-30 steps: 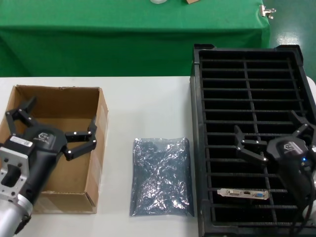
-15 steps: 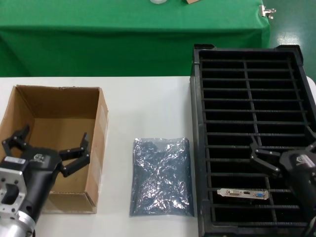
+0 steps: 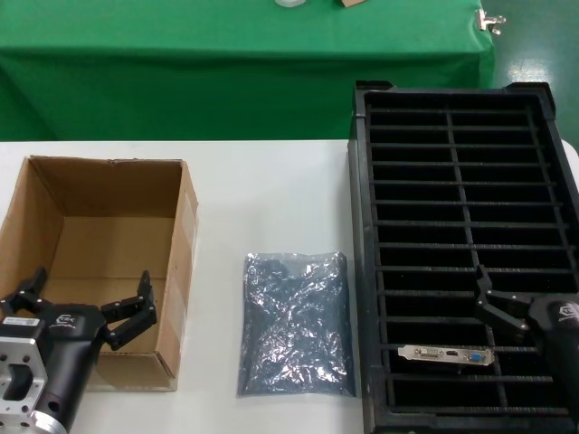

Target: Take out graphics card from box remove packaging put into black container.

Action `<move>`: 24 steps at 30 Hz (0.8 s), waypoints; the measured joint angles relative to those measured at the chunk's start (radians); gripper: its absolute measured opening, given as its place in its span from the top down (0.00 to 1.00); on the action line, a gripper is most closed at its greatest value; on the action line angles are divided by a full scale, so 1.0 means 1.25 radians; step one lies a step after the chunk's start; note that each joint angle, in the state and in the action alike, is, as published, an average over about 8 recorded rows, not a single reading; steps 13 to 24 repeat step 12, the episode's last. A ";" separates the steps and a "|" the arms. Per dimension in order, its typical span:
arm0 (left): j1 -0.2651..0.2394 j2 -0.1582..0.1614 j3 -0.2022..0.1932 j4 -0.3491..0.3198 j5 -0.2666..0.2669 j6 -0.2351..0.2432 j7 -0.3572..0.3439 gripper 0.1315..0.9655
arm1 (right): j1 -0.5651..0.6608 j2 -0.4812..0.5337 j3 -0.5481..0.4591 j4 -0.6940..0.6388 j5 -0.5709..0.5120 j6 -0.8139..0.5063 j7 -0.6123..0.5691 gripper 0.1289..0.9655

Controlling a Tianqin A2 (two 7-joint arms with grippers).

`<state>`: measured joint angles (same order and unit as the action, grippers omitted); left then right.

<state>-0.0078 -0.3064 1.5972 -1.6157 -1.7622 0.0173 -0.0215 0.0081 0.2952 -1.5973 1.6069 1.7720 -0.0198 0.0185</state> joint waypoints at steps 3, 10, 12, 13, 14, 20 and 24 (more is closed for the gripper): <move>0.000 0.000 0.000 0.001 -0.001 -0.001 0.001 0.00 | 0.000 0.000 0.000 0.000 0.001 0.001 -0.001 0.00; 0.000 0.000 0.000 0.001 -0.001 -0.001 0.001 0.00 | 0.000 0.000 0.000 0.000 0.001 0.001 -0.001 0.00; 0.000 0.000 0.000 0.001 -0.001 -0.001 0.001 0.00 | 0.000 0.000 0.000 0.000 0.001 0.001 -0.001 0.00; 0.000 0.000 0.000 0.001 -0.001 -0.001 0.001 0.00 | 0.000 0.000 0.000 0.000 0.001 0.001 -0.001 0.00; 0.000 0.000 0.000 0.001 -0.001 -0.001 0.001 0.00 | 0.000 0.000 0.000 0.000 0.001 0.001 -0.001 0.00; 0.000 0.000 0.000 0.001 -0.001 -0.001 0.001 0.00 | 0.000 0.000 0.000 0.000 0.001 0.001 -0.001 0.00; 0.000 0.000 0.000 0.001 -0.001 -0.001 0.001 0.00 | 0.000 0.000 0.000 0.000 0.001 0.001 -0.001 0.00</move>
